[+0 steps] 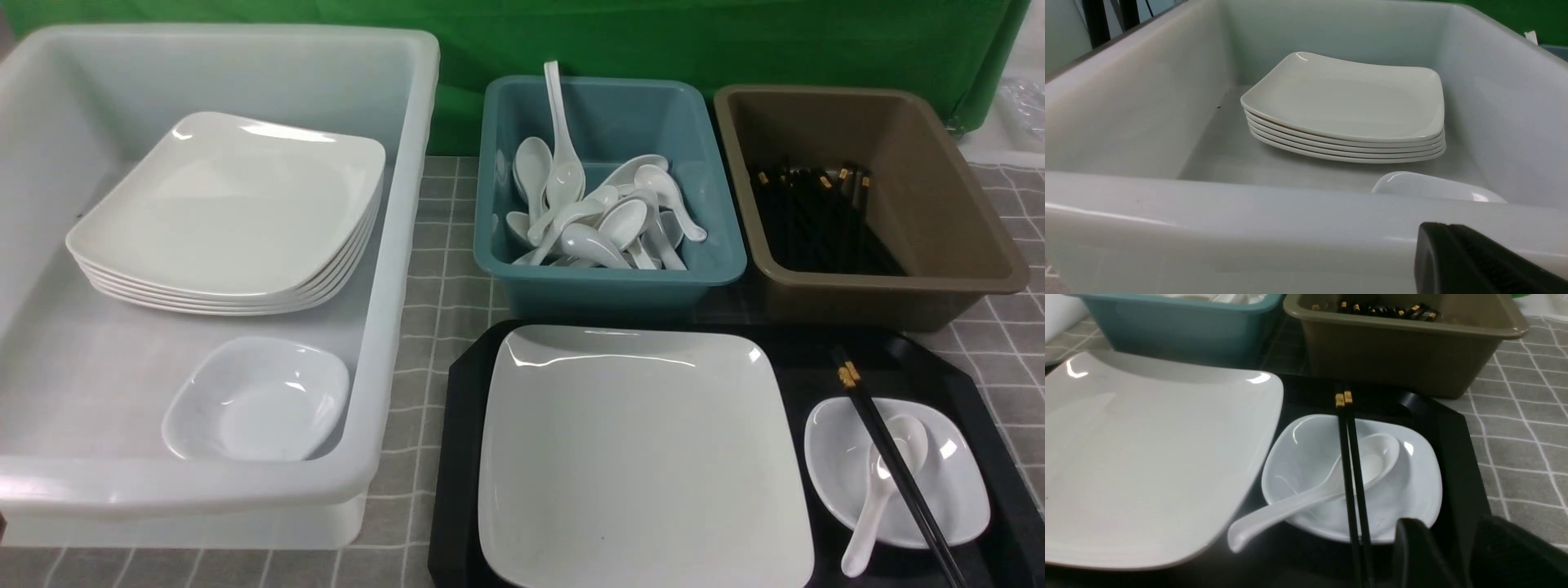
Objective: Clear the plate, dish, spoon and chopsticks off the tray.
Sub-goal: Use the right arm to grab a pair of chopsticks from the plate
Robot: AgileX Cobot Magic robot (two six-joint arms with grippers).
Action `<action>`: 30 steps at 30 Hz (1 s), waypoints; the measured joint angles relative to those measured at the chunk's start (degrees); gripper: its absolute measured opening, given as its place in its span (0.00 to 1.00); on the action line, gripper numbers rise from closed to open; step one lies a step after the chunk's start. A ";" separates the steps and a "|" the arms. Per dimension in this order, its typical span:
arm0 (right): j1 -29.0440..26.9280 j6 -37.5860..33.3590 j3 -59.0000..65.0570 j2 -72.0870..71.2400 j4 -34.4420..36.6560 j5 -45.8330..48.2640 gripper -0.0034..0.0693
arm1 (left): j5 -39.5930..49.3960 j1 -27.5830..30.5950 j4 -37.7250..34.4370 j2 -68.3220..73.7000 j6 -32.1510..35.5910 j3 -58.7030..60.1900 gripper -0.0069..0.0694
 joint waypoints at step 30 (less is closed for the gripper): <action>0.00 0.04 0.00 0.00 0.00 0.00 0.39 | 11.69 -5.29 -13.12 21.72 1.17 -29.47 0.10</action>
